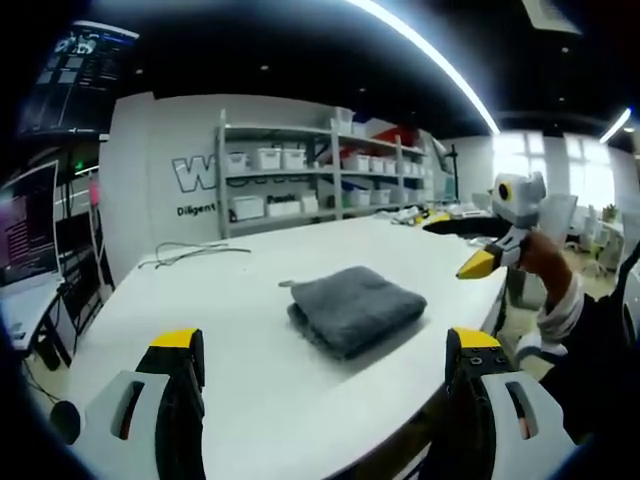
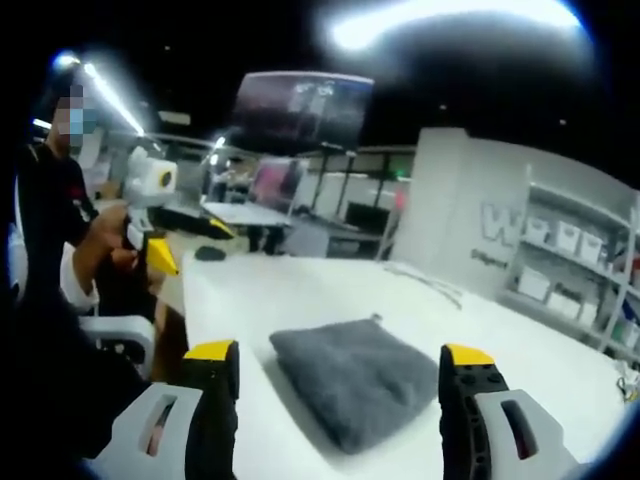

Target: Open the folded towel by lifting each exposed corner and separating the folded layers until the towel lies flat within the target outline without major curled edges

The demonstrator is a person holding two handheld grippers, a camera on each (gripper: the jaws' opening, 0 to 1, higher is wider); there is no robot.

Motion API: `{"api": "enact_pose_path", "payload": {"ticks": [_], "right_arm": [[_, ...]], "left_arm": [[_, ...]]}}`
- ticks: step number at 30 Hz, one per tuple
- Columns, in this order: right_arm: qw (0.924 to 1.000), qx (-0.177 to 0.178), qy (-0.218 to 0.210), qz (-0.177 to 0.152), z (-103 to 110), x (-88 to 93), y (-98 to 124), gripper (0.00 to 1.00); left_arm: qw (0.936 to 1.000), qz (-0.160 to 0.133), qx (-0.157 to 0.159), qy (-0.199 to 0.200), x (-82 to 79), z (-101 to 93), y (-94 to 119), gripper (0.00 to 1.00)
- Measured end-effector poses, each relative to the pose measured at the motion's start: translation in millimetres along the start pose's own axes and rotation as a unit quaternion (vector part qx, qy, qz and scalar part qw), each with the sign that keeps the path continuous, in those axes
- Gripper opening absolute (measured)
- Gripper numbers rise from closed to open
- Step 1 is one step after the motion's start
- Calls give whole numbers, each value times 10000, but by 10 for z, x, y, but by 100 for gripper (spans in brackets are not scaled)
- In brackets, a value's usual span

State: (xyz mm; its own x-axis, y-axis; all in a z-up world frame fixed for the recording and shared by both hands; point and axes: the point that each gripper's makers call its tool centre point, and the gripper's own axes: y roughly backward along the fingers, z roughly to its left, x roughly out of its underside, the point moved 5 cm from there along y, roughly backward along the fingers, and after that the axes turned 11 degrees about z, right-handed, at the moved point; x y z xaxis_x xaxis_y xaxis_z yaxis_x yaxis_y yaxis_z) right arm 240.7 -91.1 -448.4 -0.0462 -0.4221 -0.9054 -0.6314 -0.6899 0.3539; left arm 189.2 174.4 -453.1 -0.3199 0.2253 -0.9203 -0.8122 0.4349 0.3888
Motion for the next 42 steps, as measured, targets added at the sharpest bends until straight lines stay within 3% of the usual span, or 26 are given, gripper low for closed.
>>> {"api": "enact_pose_path", "payload": {"ticks": [6, 9, 42], "right_arm": [[10000, -36, 52, 63, -7, 6, -49, 83], [9999, -23, 75, 77, -12, 6, -63, 83], [9993, -159, 335, 48, 79, -64, -205, 77]], "left_arm": [[10000, -15, -17, 7, -4, 2, -11, 99], [9998, -172, -78, 85, -41, 42, 13, 98], [9999, -140, -57, -9, -53, -24, 35, 98]]}}
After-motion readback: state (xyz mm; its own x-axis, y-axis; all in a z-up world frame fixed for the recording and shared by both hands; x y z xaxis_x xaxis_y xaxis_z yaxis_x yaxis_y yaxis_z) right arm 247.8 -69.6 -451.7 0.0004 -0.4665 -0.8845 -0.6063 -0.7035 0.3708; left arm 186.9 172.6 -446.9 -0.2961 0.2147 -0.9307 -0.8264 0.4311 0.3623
